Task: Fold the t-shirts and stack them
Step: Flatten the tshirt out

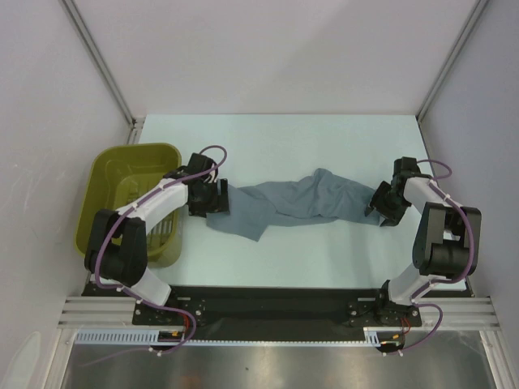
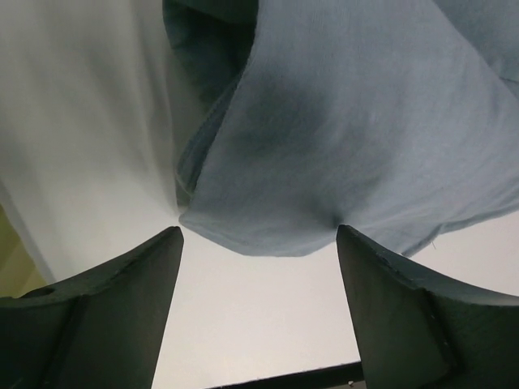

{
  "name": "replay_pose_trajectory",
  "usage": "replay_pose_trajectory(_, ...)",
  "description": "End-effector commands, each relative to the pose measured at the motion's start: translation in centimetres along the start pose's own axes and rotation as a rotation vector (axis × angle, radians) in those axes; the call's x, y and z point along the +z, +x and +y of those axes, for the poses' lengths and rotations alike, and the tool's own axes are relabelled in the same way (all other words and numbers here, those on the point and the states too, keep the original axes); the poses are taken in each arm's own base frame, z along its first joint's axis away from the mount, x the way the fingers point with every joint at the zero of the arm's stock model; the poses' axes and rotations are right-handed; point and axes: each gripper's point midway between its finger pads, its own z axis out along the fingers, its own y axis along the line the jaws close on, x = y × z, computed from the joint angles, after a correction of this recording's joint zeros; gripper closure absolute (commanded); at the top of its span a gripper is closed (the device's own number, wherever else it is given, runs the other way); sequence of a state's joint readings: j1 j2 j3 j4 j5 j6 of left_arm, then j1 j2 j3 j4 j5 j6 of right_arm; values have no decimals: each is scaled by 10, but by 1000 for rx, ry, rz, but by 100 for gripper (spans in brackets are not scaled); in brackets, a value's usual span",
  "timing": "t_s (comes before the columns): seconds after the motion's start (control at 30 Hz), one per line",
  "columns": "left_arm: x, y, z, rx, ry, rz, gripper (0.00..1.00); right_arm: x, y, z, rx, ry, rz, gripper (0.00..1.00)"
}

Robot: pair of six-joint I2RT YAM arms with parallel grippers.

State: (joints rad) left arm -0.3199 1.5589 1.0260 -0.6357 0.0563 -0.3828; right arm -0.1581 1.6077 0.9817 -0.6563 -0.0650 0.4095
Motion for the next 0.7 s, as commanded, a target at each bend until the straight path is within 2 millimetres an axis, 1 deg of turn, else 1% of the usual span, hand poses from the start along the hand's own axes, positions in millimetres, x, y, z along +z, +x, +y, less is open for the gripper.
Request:
replay_pose_trajectory(0.0,6,-9,3,24,21,-34,18,5,-13,-1,-12,11,-30,38)
replay_pose_trajectory(0.07,10,-6,5,27,17,-23,18,11,-11,-2,-8,14,-12,38)
replay_pose_trajectory(0.13,16,-5,1,37,51,-17,18,13,-10,0,-5,8,-4,42)
replay_pose_trajectory(0.17,18,-5,-1,39,62,-18,20,14,-11,0,-3,8,-3,45)
replay_pose_trajectory(0.2,22,-3,-1,36,69,-14,21,15,-10,0,-2,6,0,50)
replay_pose_trajectory(0.23,24,-1,-1,34,70,-6,23,15,-10,1,-3,1,-1,54)
replay_pose_trajectory(0.27,26,-1,-2,34,73,-3,29,15,-10,1,0,2,0,57)
replay_pose_trajectory(0.3,28,1,-2,28,77,10,31,15,-8,0,0,3,7,58)
replay_pose_trajectory(0.4,30,7,0,13,74,16,32,14,-8,-3,-1,19,2,58)
replay_pose_trajectory(0.43,29,7,-1,15,83,13,35,13,-9,-3,-5,19,-3,58)
replay_pose_trajectory(0.47,27,7,-2,12,82,5,41,13,-9,-3,-5,18,-4,59)
replay_pose_trajectory(0.5,25,7,0,6,77,9,45,13,-10,-2,-5,14,-5,60)
replay_pose_trajectory(0.53,23,8,-1,4,77,11,47,13,-9,-2,-5,15,-3,62)
replay_pose_trajectory(0.57,19,4,-2,2,79,-4,46,14,-9,-2,-3,15,-1,62)
replay_pose_trajectory(0.6,16,4,-2,-2,73,-5,42,14,-9,-1,-3,9,-1,68)
replay_pose_trajectory(0.67,9,1,-2,-9,69,-24,40,13,-9,2,-2,-5,4,79)
